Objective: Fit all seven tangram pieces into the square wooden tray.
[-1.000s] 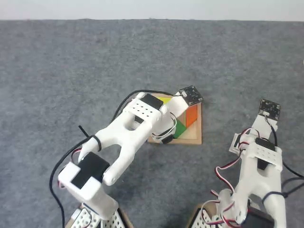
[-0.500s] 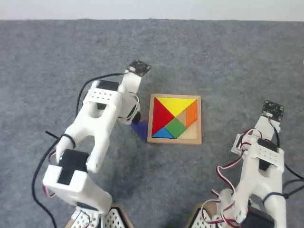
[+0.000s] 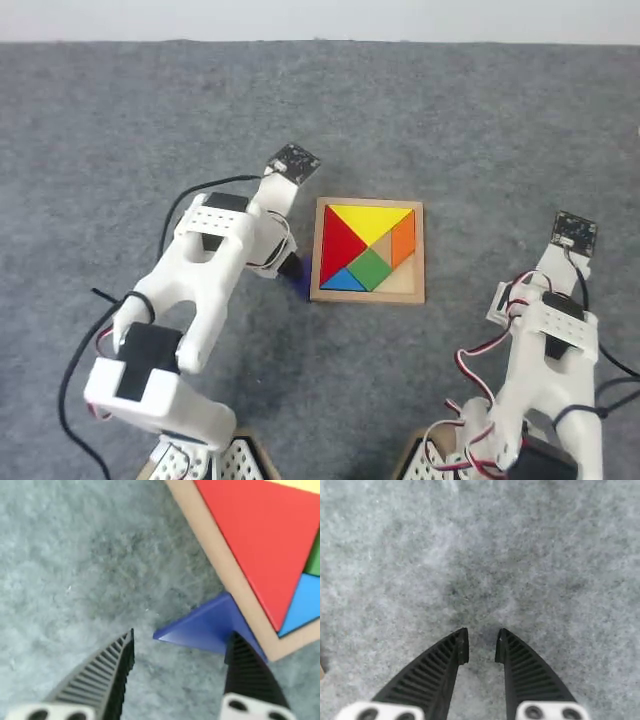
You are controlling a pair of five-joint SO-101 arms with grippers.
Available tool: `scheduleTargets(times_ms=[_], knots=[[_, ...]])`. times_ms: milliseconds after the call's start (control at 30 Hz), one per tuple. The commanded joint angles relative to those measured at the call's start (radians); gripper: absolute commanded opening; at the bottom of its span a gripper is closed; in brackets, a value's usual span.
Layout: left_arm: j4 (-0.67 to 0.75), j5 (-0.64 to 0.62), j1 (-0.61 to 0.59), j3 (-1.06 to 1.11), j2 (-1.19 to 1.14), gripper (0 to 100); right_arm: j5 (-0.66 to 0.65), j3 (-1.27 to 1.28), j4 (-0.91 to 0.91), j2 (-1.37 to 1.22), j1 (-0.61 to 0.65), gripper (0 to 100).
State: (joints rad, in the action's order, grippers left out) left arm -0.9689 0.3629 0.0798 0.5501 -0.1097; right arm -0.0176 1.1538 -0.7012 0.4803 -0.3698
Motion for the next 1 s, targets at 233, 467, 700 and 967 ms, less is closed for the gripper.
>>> scheduleTargets(times_ms=[233,467,700,967], knots=[[-0.025,-0.011,0.126,-0.059,-0.043,28,-0.005,-0.026,0.016,0.005,0.007,10.4],[-0.126,0.018,0.075,-0.159,-0.147,28,-0.005,-0.026,0.015,0.004,0.007,10.4],[-0.203,0.137,-0.044,-0.154,-0.069,24,-0.005,-0.026,0.016,0.004,0.007,10.4],[-0.259,0.169,-0.068,-0.058,0.140,24,-0.005,-0.026,0.016,0.004,0.007,10.4]])
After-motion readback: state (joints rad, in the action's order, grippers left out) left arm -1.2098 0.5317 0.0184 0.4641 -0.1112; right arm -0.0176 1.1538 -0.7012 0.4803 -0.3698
